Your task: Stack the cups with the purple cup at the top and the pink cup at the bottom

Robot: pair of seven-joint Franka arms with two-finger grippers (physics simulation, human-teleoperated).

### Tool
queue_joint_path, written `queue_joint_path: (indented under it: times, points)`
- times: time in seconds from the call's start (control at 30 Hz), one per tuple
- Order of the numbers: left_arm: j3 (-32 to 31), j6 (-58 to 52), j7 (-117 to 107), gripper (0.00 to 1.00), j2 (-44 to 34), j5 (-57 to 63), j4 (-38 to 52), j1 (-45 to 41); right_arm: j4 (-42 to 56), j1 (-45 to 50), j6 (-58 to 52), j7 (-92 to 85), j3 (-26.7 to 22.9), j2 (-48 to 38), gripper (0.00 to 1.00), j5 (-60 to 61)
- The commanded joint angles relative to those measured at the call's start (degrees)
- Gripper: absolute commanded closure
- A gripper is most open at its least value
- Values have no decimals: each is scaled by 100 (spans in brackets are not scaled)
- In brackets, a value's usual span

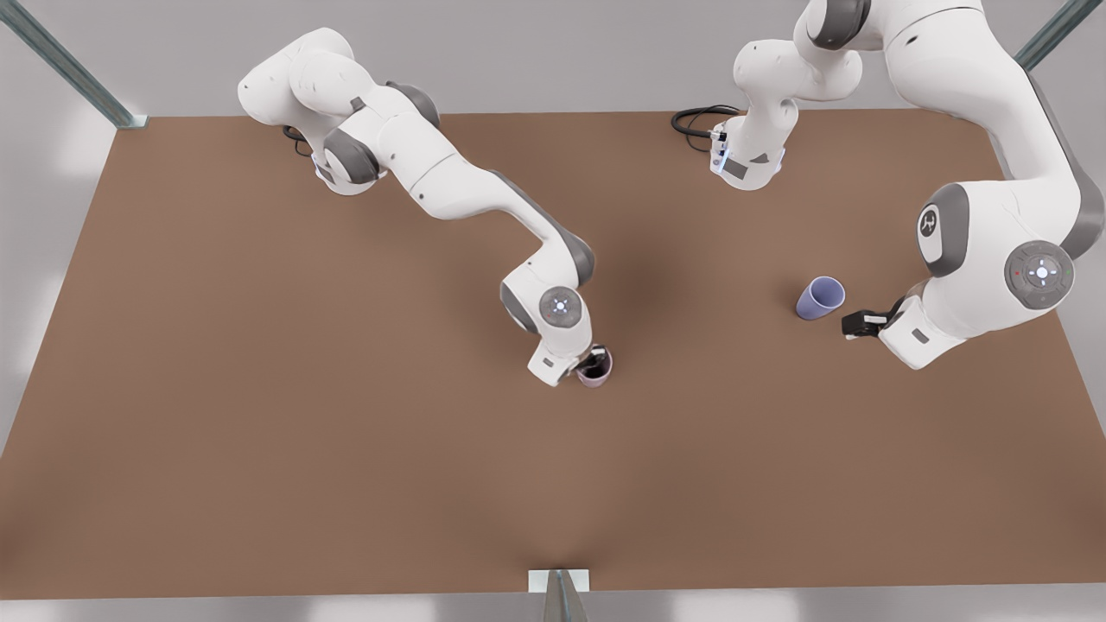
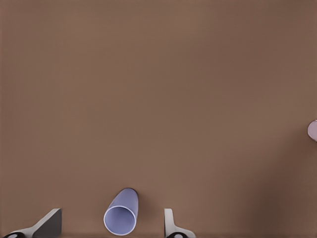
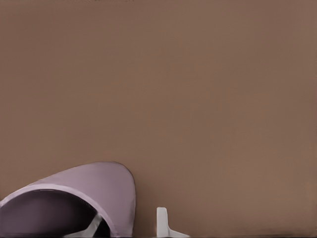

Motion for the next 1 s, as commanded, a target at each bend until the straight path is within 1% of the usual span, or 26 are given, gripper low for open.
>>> queue_joint_path:
  times: [0.0,0.1,0.17,0.23,0.3,0.43,0.53,0.6,0.63,0.67,0.73,0.77,0.8,0.83,0.87,0.9,0.93,0.97]
  points:
    - [1,-4,-52,0,-20,3,1,-1,-4,-2,9,1993,-9,-10,19,118]
    - [1,75,-52,0,-117,12,-201,-1,-21,7,-114,1984,-53,-28,20,135]
    - [1,75,-52,0,-125,12,-210,-1,-21,104,-132,1975,-255,-45,19,364]
    - [-7,57,-61,0,-134,12,-210,-1,-39,130,-132,1966,-282,-72,19,373]
    - [-7,215,-61,0,-319,20,-588,-1,-39,130,-141,1966,-291,-89,19,381]
    - [-7,1024,-61,0,-846,20,-1713,-1,-47,148,-457,1940,-343,-195,19,381]
    - [1,1244,-70,0,-1004,20,-2117,-1,-100,253,-466,1940,-405,-230,19,390]
    - [1,1762,-122,0,-1268,20,-2785,-1,-522,253,-457,1712,-414,-599,19,574]
    - [1,2034,-131,0,-1399,12,-3110,7,-522,253,-475,1667,-414,-687,19,663]
    - [54,2553,-122,0,-1611,20,-3699,-1,-531,253,-527,1667,-414,-792,19,672]
    - [89,2763,-131,0,-1681,20,-4041,-1,-574,253,-563,1650,-492,-959,19,864]
    - [116,2869,-122,0,-1690,12,-4174,-1,-758,253,-606,1379,-615,-1134,19,1022]
    - [133,3071,-122,0,-1708,12,-4332,7,-1092,201,-747,1001,-730,-1599,15,1032]
    - [186,3265,-122,0,-1708,12,-4482,7,-1392,-150,-791,526,-756,-2119,9,962]
    - [221,3265,-122,0,-1699,12,-4491,7,-1383,-369,-1088,324,-756,-2364,5,927]
    - [282,3448,-122,0,-1690,12,-4692,-1,-1401,-931,-1808,-54,-721,-2795,0,777]
    - [300,3607,-122,0,-1690,12,-4833,-1,-1558,-1309,-2248,-535,-739,-3085,0,760]
    - [353,3608,-114,0,-1655,12,-4860,-1,-2472,-1978,-2312,-1864,-809,-3903,0,390]
